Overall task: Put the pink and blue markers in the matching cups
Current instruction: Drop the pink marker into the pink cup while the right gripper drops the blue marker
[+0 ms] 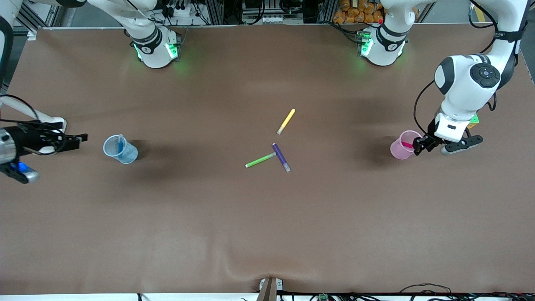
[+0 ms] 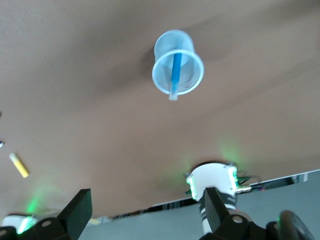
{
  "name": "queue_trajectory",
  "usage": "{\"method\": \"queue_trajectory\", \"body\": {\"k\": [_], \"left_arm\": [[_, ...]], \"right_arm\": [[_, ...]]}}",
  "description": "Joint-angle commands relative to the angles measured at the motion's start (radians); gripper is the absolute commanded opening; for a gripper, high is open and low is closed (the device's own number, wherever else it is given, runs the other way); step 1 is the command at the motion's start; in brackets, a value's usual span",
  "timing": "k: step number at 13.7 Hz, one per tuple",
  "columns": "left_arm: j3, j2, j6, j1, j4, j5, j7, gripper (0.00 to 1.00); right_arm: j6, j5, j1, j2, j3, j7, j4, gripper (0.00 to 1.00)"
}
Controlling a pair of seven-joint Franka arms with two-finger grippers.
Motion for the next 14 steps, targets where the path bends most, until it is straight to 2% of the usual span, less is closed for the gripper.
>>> {"method": "queue_trajectory", "body": {"k": [1,3,5,7,11,14], "left_arm": [[-0.01,0.002,0.014,0.012,0.007,0.016,0.003,1.0],[-0.01,-0.001,0.011,0.012,0.013,0.016,0.003,1.0],[-0.01,-0.008,-0.004,0.012,0.03,0.016,0.002,1.0],[-0.01,-0.022,-0.069,0.013,0.067,0.017,0.005,1.0],[-0.013,-0.051,-0.217,0.012,0.154,0.017,0.01,1.0],[-0.014,-0.054,-0.371,0.01,0.257,0.016,0.023,1.0]], "right_arm": [[-0.022,-0.034,0.021,-0.017,0.006,-0.005,0.089,1.0],[-0.008,0.048,0.021,-0.072,0.021,-0.01,0.112,1.0],[-0.008,0.061,0.044,-0.078,0.018,-0.007,0.117,1.0],[-0.008,0.052,0.061,-0.095,0.015,-0.007,0.159,1.0],[-0.018,0.04,0.071,-0.152,0.018,-0.007,0.157,1.0],[-0.002,-0.051,0.137,-0.203,0.02,-0.021,0.138,1.0]]}}
